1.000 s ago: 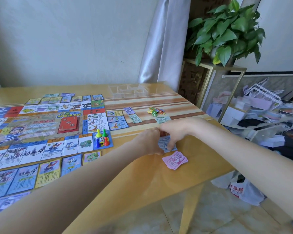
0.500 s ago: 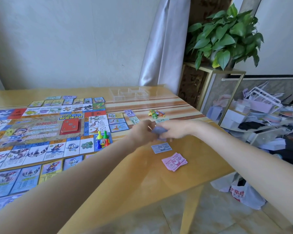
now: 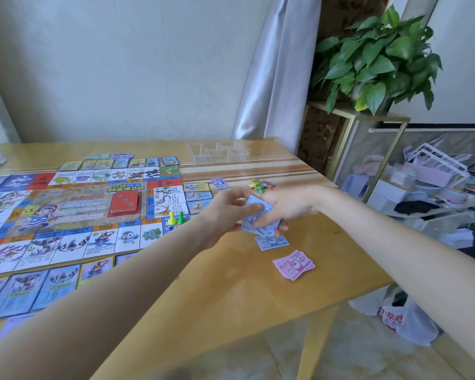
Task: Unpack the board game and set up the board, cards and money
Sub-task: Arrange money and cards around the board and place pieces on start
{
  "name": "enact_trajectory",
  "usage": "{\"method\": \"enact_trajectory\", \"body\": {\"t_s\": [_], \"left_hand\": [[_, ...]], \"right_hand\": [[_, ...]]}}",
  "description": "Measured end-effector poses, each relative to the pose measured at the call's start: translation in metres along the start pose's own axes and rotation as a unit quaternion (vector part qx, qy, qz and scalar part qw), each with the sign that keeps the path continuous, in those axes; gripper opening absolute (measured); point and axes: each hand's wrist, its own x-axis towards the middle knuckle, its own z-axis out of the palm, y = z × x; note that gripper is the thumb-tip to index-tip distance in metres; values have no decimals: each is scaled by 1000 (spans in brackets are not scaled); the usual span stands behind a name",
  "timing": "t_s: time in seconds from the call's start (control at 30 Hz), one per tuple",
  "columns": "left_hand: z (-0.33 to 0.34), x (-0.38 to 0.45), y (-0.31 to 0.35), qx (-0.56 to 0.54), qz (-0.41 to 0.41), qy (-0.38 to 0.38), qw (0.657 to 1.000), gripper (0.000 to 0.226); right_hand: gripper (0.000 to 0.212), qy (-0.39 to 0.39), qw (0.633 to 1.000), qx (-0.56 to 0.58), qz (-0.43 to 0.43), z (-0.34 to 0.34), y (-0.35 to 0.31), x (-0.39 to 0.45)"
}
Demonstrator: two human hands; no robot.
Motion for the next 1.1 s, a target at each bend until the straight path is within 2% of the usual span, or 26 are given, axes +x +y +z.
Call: {"method": "enact_trajectory", "body": {"t_s": [0.03,0.1,0.17,0.27,0.33,0.4,0.47,0.57,0.67,1.0,1.03,1.1], "left_hand": [[2,0,-1,-3,-5,4,1000,8],[1,1,-3,-17,-15,35,999,7],[-5,4,-3,-27,-24,82,996,10],[-15,7,-3,-28,-32,121,992,11],[-18,7,-3,-24,-33,129,991,11],[-20,7,-4,-19,-33,136,990,10],[-20,6,-7,-18,-34,136,990,12],[-20,4,-10,-13,-37,135,990,18],[-18,3,-13,-6,-44,143,989,14],[-19,-1,-5,-18,-36,146,989,7],[-22,-2,-1,-18,-26,154,988,7],[-34,-1,6,-14,-8,173,985,11]], "right_hand": [[28,14,1000,-4,-3,1,3,1],[19,60,998,-8,-17,1,8,4],[16,98,993,-64,-19,-1,13,3],[30,78,972,-218,33,2,19,-2],[24,59,965,-250,45,8,22,-1],[13,50,967,-246,38,11,24,3],[16,53,972,-224,39,11,24,1],[31,85,970,-222,42,11,23,-2],[40,86,978,-188,28,14,25,-1],[21,35,977,-195,77,8,27,8],[25,47,977,-193,78,7,27,10],[27,121,979,-155,53,4,27,17]]}}
